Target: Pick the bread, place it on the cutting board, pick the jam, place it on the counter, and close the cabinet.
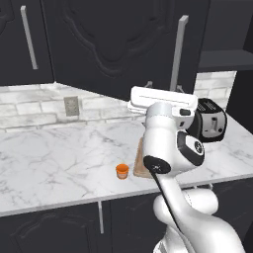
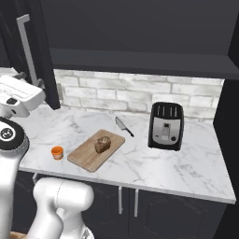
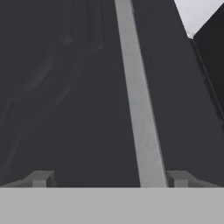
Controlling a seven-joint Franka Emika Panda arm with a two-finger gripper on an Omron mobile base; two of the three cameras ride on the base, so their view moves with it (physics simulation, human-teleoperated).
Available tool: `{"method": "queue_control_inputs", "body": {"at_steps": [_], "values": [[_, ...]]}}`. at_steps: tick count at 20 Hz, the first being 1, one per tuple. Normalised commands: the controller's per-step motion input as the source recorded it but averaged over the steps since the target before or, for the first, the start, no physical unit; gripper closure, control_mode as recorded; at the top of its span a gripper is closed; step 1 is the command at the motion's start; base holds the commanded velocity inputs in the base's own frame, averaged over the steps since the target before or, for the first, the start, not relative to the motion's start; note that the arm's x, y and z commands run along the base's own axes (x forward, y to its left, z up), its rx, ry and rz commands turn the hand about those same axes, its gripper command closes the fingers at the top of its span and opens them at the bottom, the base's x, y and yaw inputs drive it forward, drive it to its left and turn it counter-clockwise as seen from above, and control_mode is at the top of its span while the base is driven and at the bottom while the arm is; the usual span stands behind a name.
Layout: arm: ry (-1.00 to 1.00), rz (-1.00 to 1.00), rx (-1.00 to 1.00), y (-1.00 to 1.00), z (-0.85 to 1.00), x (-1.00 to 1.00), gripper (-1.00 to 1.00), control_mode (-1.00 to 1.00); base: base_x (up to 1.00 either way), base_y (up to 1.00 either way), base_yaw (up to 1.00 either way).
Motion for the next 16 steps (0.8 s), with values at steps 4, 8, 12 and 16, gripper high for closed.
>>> {"method": "queue_control_inputs", "body": {"at_steps": [4, 8, 12, 16], "values": [[0.00, 0.04, 0.00, -0.35, 0.00, 0.30, -1.00, -1.00, 0.00, 0.00, 0.00], [0.00, 0.01, 0.00, -0.32, 0.00, 0.25, -1.00, -1.00, 0.00, 0.00, 0.00], [-0.01, 0.00, 0.00, -0.32, 0.00, 0.26, -1.00, -1.00, 0.00, 0.00, 0.00], [-0.01, 0.00, 0.00, -0.29, 0.00, 0.27, -1.00, -1.00, 0.00, 0.00, 0.00]]}}
